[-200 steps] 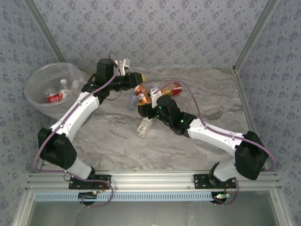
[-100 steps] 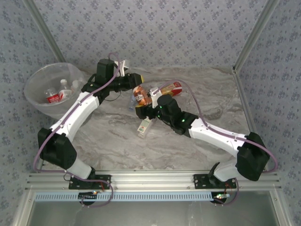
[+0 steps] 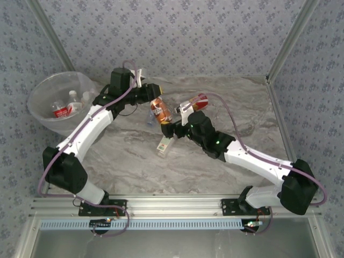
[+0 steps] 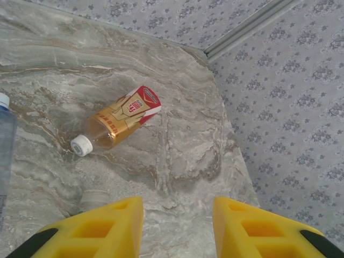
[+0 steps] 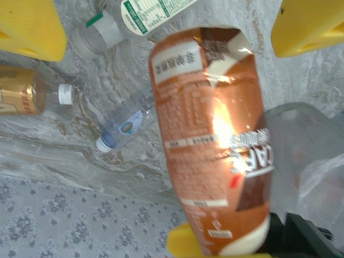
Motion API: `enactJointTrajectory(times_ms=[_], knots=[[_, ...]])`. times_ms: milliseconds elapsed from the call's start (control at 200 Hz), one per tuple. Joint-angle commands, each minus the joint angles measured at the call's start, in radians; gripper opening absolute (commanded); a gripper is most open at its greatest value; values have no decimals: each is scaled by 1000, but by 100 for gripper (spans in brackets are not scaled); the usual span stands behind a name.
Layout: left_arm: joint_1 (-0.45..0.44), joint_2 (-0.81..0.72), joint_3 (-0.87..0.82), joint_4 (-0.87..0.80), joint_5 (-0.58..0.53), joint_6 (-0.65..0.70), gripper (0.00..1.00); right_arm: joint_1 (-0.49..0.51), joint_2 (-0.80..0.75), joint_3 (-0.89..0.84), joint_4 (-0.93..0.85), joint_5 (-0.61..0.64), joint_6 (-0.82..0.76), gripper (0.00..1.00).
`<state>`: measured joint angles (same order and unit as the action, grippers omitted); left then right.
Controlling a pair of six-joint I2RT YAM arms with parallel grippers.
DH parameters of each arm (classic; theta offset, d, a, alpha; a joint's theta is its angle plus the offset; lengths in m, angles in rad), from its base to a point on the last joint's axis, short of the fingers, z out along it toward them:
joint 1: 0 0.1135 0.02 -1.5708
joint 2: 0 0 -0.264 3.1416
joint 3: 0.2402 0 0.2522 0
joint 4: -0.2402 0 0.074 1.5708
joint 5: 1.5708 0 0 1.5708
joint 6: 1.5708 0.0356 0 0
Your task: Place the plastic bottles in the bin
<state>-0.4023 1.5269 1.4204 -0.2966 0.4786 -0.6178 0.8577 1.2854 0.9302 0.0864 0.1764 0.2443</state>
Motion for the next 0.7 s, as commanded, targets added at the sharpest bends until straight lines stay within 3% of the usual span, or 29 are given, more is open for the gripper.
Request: enactJointTrajectory(times_ms=[0, 305, 695], knots=[[-2, -60, 22, -12, -24, 29, 0, -7, -29, -22, 12, 55, 23, 100], [14, -112, 51, -84, -90, 92, 0, -13, -31, -33, -3, 135, 75, 100], [97, -205, 152, -173, -157, 165, 0, -33, -14, -20, -53, 179, 151, 100]])
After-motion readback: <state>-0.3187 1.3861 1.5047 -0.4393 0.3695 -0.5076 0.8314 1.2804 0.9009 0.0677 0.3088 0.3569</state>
